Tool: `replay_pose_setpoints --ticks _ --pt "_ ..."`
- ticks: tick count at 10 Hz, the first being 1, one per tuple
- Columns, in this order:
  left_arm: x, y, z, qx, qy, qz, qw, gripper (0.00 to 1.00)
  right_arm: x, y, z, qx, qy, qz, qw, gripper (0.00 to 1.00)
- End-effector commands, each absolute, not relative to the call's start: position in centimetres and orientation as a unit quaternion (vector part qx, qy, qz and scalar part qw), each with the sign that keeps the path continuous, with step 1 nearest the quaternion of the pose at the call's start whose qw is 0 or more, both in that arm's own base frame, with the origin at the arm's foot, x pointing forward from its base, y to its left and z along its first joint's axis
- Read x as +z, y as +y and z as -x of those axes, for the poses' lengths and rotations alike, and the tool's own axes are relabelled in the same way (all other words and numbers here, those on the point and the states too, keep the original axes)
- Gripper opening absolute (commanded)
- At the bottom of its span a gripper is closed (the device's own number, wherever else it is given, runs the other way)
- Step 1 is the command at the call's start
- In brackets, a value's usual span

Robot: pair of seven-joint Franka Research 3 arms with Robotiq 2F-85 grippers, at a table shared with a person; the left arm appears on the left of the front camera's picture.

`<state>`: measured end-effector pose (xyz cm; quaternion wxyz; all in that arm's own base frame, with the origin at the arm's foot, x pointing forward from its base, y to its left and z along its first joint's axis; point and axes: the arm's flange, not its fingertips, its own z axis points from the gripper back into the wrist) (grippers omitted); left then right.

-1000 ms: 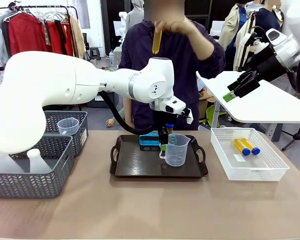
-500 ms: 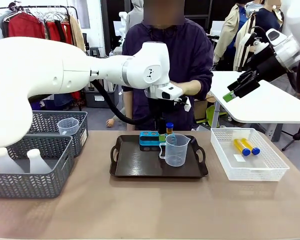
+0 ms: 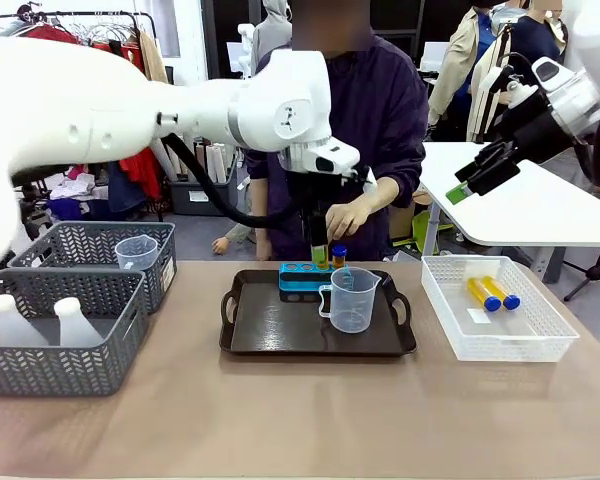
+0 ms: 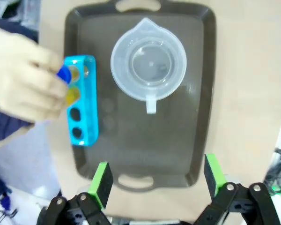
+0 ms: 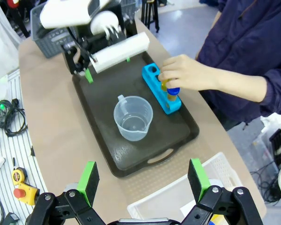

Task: Prepare the laboratory tools.
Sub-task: Pick up one Small flask and place it on the Handle tray.

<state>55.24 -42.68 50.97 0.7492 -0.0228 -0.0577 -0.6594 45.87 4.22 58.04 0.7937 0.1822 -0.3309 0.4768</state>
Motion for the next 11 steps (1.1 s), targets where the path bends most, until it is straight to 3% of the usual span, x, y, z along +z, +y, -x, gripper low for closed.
replay_pose_setpoints --ticks 1,6,8,11 --pt "53.1 -39.3 -53.1 -0.624 -0.049 0.016 0.78 1.0 58.1 4.3 -45.9 0.477 -0.336 -0.188 0.79 1.0" --pt "61.2 -30.8 -51.4 -0.509 -0.052 0.021 0.859 1.0 58.1 4.3 -45.9 0.477 -0.336 -0.188 0.79 1.0" --pt "62.5 -26.3 -50.5 -0.413 -0.036 0.002 0.91 1.0 58.1 4.3 -45.9 0.477 -0.336 -0.188 0.79 1.0" --pt "63.0 -19.4 -49.2 -0.332 -0.026 -0.024 0.943 1.0 58.1 4.3 -45.9 0.477 -0.336 -0.188 0.79 1.0"
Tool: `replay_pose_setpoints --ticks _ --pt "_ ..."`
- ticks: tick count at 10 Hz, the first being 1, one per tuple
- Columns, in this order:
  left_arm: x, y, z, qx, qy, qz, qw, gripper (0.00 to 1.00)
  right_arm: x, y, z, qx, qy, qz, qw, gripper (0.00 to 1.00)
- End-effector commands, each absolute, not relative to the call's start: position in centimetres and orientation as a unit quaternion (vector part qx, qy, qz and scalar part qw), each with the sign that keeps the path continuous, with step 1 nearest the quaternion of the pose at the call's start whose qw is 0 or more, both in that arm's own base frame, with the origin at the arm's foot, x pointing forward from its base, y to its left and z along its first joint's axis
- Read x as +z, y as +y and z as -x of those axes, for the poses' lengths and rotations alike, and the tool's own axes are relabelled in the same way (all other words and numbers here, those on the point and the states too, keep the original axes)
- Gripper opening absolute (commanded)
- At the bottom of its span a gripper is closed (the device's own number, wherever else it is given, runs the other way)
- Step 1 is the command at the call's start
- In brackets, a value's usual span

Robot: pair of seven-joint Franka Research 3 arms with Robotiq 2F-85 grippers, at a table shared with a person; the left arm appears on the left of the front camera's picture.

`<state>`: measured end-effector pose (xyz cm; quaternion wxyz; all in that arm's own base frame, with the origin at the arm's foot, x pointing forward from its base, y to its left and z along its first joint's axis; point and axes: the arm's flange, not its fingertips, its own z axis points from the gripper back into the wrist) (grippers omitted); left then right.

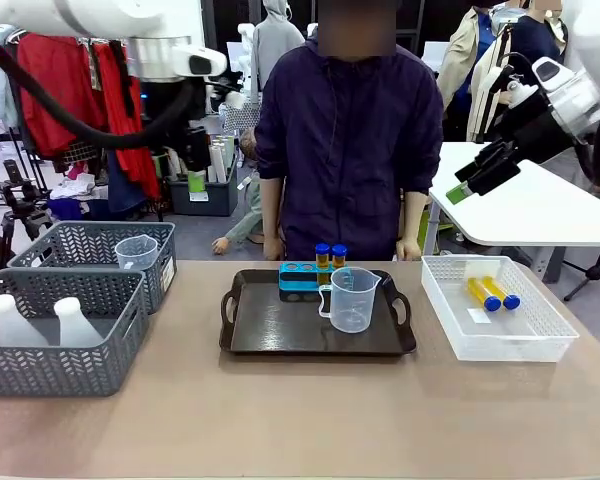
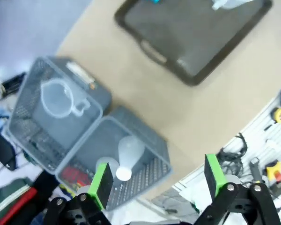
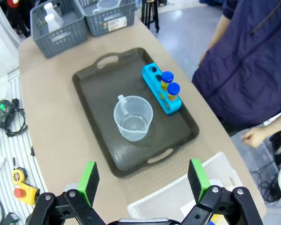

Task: Prepare the laboratory tools.
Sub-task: Pick up one Small flask and place it on the Handle tray.

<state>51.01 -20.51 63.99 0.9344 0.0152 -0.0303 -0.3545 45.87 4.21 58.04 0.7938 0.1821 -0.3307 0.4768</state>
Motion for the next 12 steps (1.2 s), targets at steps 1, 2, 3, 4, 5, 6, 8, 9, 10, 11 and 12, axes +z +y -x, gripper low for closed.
replay_pose_setpoints --ticks 1,2,3,4,5,6,8,9,10,11,12 --pt "62.7 -17.2 -48.9 -0.296 -0.027 -0.041 0.954 1.0 58.1 4.3 -45.9 0.477 -0.336 -0.188 0.79 1.0" --pt "62.3 -16.1 -48.5 -0.281 -0.02 -0.031 0.959 1.0 58.1 4.3 -45.9 0.477 -0.336 -0.188 0.79 1.0" --pt "60.8 -17.1 -49.0 -0.302 -0.013 -0.024 0.953 1.0 58.1 4.3 -45.9 0.477 -0.336 -0.188 0.79 1.0" --pt "63.5 -16.4 -50.0 -0.303 -0.02 -0.027 0.952 1.0 58.1 4.3 -45.9 0.477 -0.336 -0.188 0.79 1.0" --pt "63.5 -16.4 -50.0 -0.303 -0.02 -0.027 0.952 1.0 58.1 4.3 -45.9 0.477 -0.336 -0.188 0.79 1.0" --pt "63.5 -16.4 -50.0 -0.303 -0.02 -0.027 0.952 1.0 58.1 4.3 -45.9 0.477 -0.336 -0.188 0.79 1.0" --pt "63.5 -16.4 -50.0 -0.303 -0.02 -0.027 0.952 1.0 58.1 4.3 -45.9 0.477 -0.336 -0.188 0.79 1.0" --pt "63.5 -16.4 -50.0 -0.303 -0.02 -0.027 0.952 1.0 58.1 4.3 -45.9 0.477 -0.336 -0.188 0.79 1.0" --pt "63.4 -16.6 -49.9 -0.304 -0.021 -0.027 0.952 1.0 58.1 4.3 -45.9 0.477 -0.336 -0.188 0.79 1.0" --pt "63.4 -14.8 -49.5 -0.273 -0.011 -0.025 0.962 1.0 58.1 4.3 -45.9 0.477 -0.336 -0.188 0.79 1.0" --pt "63.1 -12.9 -49.7 -0.256 -0.023 -0.027 0.966 1.0 58.1 4.3 -45.9 0.477 -0.336 -0.188 0.79 1.0"
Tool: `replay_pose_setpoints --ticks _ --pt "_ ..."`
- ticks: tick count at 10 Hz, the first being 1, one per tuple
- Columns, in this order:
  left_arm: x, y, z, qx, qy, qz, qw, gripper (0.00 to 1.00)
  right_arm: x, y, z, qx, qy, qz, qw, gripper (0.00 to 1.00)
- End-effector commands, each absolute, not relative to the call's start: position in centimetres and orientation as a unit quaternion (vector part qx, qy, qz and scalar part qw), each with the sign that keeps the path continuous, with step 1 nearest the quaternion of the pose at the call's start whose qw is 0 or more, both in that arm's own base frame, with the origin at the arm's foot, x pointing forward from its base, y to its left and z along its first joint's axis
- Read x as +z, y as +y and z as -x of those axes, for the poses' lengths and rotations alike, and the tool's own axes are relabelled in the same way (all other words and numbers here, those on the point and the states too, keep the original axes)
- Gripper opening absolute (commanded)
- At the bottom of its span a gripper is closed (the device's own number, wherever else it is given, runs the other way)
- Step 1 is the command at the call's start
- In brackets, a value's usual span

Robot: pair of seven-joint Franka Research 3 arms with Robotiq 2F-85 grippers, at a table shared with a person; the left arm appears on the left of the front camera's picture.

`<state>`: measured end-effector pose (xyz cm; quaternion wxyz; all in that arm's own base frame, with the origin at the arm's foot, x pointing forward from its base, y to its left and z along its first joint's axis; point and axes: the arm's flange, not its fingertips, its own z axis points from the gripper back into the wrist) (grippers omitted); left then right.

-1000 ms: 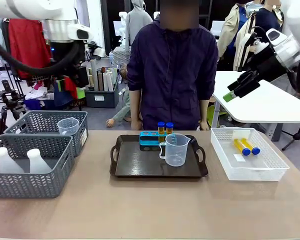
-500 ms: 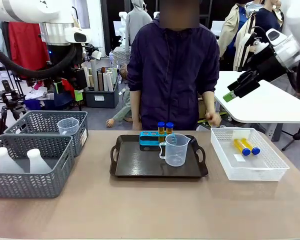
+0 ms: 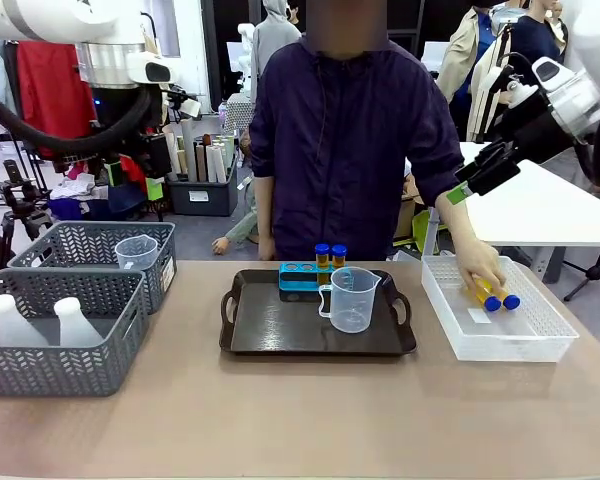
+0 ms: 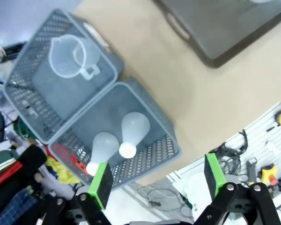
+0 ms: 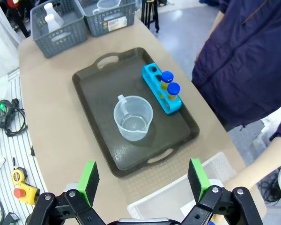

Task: Prepare the laboratory tools.
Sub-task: Pick up one Small flask and place it on the Handle tray.

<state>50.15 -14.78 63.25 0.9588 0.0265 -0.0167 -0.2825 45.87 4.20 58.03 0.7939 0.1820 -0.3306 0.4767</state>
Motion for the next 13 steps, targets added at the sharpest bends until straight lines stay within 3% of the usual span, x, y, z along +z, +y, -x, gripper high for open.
replay_pose_setpoints --ticks 1,8,13 --pt "62.6 -11.1 -49.7 -0.237 -0.031 -0.03 0.971 1.0 58.1 4.3 -45.9 0.477 -0.336 -0.188 0.79 1.0" --pt "53.0 0.9 -50.3 -0.041 0.007 0.005 0.999 1.0 58.1 4.3 -45.9 0.477 -0.336 -0.188 0.79 1.0" --pt "48.8 7.9 -47.7 -0.006 0.01 -0.007 1.0 1.0 58.1 4.3 -45.9 0.477 -0.336 -0.188 0.79 1.0"
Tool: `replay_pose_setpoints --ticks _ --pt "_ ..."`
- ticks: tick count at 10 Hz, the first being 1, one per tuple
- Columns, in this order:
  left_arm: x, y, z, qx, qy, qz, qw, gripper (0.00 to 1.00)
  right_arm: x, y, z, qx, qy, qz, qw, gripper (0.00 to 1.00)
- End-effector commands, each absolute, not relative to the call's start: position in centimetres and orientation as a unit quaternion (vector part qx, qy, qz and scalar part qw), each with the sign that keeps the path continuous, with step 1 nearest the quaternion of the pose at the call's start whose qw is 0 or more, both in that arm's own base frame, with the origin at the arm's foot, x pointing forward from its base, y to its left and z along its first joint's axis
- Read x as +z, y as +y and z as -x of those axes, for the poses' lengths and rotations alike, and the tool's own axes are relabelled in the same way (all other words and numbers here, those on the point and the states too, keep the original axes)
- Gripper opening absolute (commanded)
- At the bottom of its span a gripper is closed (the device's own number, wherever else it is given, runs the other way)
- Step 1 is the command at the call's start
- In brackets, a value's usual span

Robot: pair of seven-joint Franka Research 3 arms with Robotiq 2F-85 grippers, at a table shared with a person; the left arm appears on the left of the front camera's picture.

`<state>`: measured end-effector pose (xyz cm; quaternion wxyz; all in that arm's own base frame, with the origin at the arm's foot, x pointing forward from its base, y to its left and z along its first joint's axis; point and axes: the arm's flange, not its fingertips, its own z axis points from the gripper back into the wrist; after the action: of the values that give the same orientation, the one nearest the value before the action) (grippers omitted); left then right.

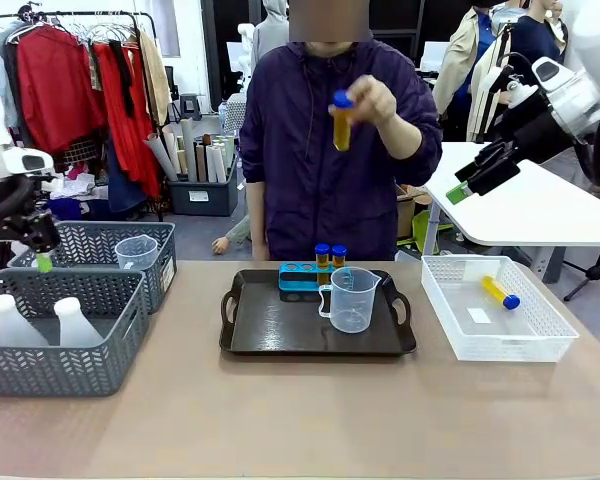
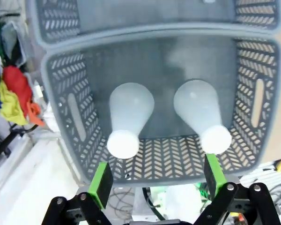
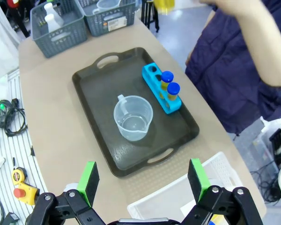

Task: Prepare the laboratory tools.
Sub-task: Pick up one Small flask and place it on the Handle tray.

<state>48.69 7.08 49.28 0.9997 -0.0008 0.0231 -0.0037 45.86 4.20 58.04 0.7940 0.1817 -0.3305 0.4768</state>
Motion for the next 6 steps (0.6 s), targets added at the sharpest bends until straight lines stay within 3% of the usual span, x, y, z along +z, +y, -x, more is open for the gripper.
replay_pose_setpoints --ticks 1,4,6 --pt "48.6 8.8 -46.6 -0.006 0.008 -0.01 1.0 1.0 58.1 4.3 -45.9 0.477 -0.336 -0.188 0.79 1.0" --pt "49.5 8.4 -46.6 -0.03 -0.023 -0.001 0.999 1.0 58.1 4.3 -45.9 0.477 -0.336 -0.188 0.79 1.0" --pt "48.7 9.7 -46.8 -0.001 0.005 -0.005 1.0 1.0 58.1 4.3 -45.9 0.477 -0.336 -0.188 0.79 1.0"
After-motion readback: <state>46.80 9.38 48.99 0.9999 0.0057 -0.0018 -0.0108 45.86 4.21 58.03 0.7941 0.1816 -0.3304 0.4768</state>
